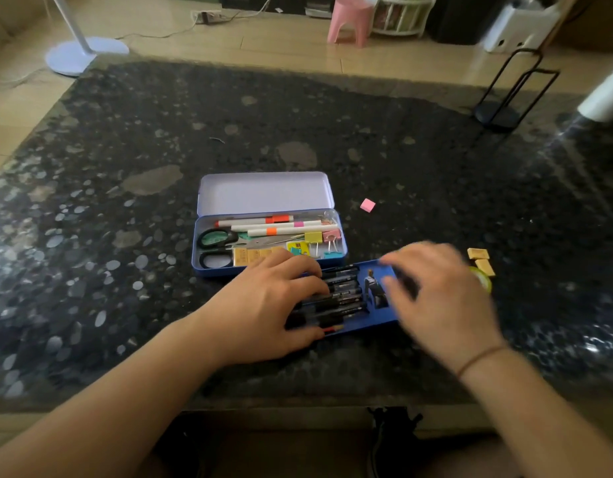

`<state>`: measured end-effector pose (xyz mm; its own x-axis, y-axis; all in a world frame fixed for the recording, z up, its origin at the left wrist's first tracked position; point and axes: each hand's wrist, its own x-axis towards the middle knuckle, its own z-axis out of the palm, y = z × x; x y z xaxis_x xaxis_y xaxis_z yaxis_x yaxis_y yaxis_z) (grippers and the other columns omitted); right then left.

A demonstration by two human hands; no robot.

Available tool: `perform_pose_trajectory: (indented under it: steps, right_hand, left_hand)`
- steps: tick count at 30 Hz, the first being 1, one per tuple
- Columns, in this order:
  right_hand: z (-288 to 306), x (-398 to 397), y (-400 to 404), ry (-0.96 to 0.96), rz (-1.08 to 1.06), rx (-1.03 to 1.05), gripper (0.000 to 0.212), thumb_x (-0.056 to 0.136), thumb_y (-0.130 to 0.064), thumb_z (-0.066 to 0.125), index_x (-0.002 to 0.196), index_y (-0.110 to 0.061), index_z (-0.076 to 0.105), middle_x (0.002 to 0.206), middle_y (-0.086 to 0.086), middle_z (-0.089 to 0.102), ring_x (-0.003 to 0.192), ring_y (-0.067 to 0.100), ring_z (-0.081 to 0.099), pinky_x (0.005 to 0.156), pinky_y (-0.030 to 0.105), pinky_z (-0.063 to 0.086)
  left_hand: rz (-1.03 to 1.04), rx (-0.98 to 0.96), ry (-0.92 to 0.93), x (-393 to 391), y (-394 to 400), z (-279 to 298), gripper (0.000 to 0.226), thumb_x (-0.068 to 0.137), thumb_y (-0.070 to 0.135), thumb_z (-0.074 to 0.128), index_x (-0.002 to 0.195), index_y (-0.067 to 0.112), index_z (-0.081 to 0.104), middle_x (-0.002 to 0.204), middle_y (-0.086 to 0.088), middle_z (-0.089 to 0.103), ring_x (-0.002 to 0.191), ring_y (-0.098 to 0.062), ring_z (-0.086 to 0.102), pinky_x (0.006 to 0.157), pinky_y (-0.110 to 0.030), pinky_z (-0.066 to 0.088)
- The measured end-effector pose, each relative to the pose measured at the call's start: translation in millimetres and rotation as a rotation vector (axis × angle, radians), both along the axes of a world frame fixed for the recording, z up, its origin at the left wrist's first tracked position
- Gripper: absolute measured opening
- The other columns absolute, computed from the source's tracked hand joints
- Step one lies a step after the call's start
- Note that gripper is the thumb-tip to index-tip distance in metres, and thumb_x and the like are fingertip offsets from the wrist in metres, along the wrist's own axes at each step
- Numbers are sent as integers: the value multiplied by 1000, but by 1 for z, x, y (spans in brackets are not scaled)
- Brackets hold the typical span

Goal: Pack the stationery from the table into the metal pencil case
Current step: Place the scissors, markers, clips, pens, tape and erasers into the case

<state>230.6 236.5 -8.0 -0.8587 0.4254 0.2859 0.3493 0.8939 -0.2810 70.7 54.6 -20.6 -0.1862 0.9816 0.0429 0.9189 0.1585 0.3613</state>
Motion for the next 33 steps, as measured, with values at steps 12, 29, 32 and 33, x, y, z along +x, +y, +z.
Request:
perform_pose_trajectory:
  steps: [12, 29, 32, 33]
  right_hand:
    - [2, 49, 77, -580, -294, 72, 55, 84, -33, 66, 135, -35, 45, 137, -11, 45, 119, 18, 31, 96, 37, 35]
    - [-4, -10, 13, -389, 43, -41, 59, 79, -46, 68, 133, -39, 45, 122, -17, 41, 117, 6, 34, 93, 27, 42]
    - [-6, -11, 18, -407, -3, -116, 73, 77, -47, 70, 140, -43, 33, 125, -19, 39, 117, 5, 34, 93, 27, 43]
    - [-4, -8, 24, -406, -12, -155, 78, 75, -48, 71, 141, -44, 30, 124, -19, 40, 117, 5, 35, 95, 28, 41]
  left_hand:
    - [52, -116, 117, 12, 9, 0, 80, 73, 71, 56, 140, 33, 35, 139, 10, 40, 125, -15, 36, 105, -35, 32]
    - [48, -117, 89, 17, 10, 0, 77, 73, 59, 59, 140, 32, 33, 141, 9, 37, 127, -15, 35, 105, -32, 32]
    - [21, -109, 113, 19, 9, -3, 81, 77, 62, 54, 146, 33, 23, 152, 9, 22, 135, -16, 25, 110, -36, 26]
    - [11, -108, 113, 21, 10, -4, 84, 78, 65, 52, 148, 33, 17, 156, 9, 16, 139, -16, 19, 113, -37, 22]
